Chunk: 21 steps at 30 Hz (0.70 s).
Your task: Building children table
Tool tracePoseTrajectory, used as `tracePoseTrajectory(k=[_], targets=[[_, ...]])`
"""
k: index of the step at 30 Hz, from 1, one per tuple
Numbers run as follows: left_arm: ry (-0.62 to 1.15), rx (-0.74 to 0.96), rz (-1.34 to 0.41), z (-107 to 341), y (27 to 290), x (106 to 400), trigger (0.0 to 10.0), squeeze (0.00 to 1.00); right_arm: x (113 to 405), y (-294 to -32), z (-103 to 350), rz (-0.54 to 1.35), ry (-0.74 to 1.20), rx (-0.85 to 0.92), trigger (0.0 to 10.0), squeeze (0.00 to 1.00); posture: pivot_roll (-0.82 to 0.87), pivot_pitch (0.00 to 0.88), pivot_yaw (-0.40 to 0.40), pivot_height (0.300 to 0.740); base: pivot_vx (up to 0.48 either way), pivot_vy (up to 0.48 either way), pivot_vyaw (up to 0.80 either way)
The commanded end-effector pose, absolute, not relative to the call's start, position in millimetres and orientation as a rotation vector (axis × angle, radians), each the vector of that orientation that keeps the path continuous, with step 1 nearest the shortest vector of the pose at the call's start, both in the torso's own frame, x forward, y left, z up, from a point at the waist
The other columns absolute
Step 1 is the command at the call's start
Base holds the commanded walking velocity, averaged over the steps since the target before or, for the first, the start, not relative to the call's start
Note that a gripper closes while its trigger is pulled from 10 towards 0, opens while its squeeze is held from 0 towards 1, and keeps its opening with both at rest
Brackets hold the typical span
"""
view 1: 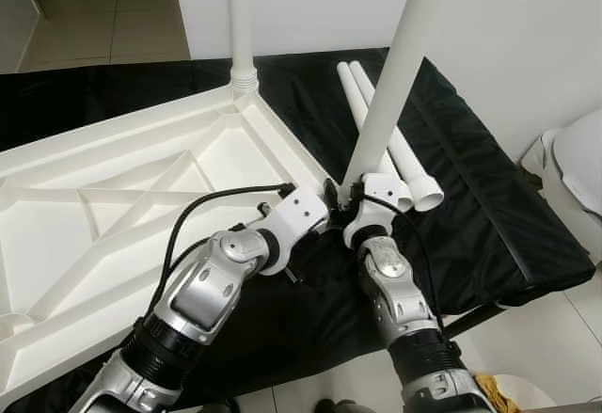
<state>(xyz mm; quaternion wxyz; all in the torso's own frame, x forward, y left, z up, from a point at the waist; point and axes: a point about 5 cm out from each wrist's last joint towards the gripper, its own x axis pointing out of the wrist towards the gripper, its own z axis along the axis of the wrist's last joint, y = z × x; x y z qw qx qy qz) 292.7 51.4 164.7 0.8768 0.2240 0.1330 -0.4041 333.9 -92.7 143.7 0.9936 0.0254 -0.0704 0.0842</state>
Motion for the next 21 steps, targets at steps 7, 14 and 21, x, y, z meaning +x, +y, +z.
tracePoseTrajectory(k=[7, 14, 21], targets=[[0.274, 0.479, -0.865, 163, 48, 289, 10.0, 0.0, 331, -114, 136, 0.239, -0.121, 0.019, 10.0, 1.0, -0.02, 0.102, -0.028, 0.74, 0.0, 0.0, 0.0], [0.271, 0.482, -0.872, 163, 47, 289, 10.0, 0.0, 331, -139, 139, 0.424, -0.154, -0.041, 10.0, 0.0, -0.02, 0.095, -0.024, 0.74, 0.0, 0.0, 0.0], [0.268, 0.486, -0.88, 163, 45, 288, 10.0, 0.0, 331, -146, 137, 0.562, -0.132, -0.052, 10.0, 0.0, -0.02, 0.089, -0.017, 0.74, 0.0, 0.0, 0.0]])
